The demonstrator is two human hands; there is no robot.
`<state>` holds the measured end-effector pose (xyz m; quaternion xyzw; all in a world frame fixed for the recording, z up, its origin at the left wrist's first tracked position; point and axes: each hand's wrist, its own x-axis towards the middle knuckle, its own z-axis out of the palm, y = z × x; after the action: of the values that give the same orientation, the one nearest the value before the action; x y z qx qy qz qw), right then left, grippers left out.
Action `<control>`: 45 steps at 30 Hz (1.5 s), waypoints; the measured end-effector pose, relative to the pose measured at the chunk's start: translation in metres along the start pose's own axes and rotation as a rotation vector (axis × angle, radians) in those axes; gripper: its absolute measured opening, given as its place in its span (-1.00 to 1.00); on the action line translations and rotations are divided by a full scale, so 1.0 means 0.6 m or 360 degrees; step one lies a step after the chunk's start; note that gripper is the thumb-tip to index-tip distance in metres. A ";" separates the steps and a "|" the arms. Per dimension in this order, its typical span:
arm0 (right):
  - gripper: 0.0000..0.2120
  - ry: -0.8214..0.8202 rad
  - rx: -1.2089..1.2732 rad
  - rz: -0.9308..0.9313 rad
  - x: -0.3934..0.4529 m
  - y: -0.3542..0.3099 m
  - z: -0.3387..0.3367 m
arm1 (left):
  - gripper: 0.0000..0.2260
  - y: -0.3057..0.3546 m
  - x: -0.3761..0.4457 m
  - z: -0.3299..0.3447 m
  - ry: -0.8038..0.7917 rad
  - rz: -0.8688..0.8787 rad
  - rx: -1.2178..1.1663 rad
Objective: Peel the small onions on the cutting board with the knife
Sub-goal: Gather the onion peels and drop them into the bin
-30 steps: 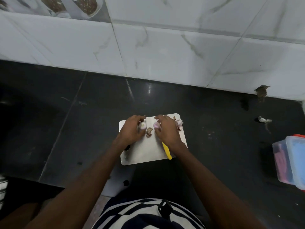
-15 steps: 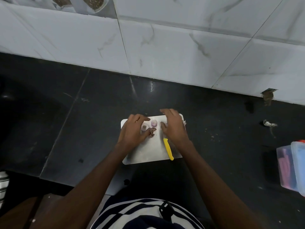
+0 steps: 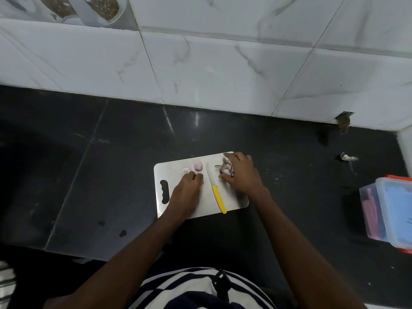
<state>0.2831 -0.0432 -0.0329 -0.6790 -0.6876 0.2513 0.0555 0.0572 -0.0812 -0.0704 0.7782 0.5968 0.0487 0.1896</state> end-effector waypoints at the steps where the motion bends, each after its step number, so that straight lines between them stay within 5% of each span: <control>1: -0.28 -0.0010 -0.0040 -0.0004 0.002 -0.003 -0.001 | -0.82 0.000 0.001 -0.001 0.0023 0.0012 -0.0048; 7: -0.57 -0.0090 -0.0194 -0.0161 -0.003 -0.006 0.009 | -0.90 0.025 0.016 -0.030 0.0252 -0.0044 -0.0530; 18: -0.84 0.0008 -0.0205 -0.0168 -0.025 0.010 0.042 | -0.82 0.057 0.038 -0.015 0.0062 -0.0411 -0.0979; 22: -0.85 0.0175 0.0209 0.0044 -0.025 0.034 0.035 | -0.72 0.090 0.044 -0.033 0.0057 -0.0648 -0.1351; 26: -0.81 0.0231 0.1133 0.0388 -0.041 0.037 -0.002 | -0.66 0.112 0.071 -0.039 -0.0068 -0.1058 -0.2184; 29: -0.81 0.0248 0.1528 0.0345 -0.063 0.023 -0.032 | -0.62 0.130 0.081 -0.039 -0.0146 -0.1283 -0.2533; 33: -0.81 0.0375 0.0976 0.0043 -0.091 -0.009 -0.045 | -0.42 0.160 0.068 -0.039 -0.0430 -0.1417 -0.3085; 36: -0.66 0.0344 0.0484 -0.0041 -0.109 -0.027 -0.038 | -0.53 0.173 0.065 -0.026 -0.0647 -0.1405 -0.3351; 40: -0.37 0.0148 0.0314 0.0160 -0.146 -0.031 -0.062 | -0.63 0.212 0.056 -0.022 -0.0745 -0.1520 -0.3382; 45: -0.54 0.0258 0.0083 0.0302 -0.197 0.005 -0.101 | -0.61 0.279 0.063 0.006 -0.0914 -0.1439 -0.3226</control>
<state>0.3197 -0.1405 0.0499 -0.7573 -0.6068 0.2174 0.1046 0.2214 -0.0825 -0.0199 -0.0356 0.4430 0.2551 0.8587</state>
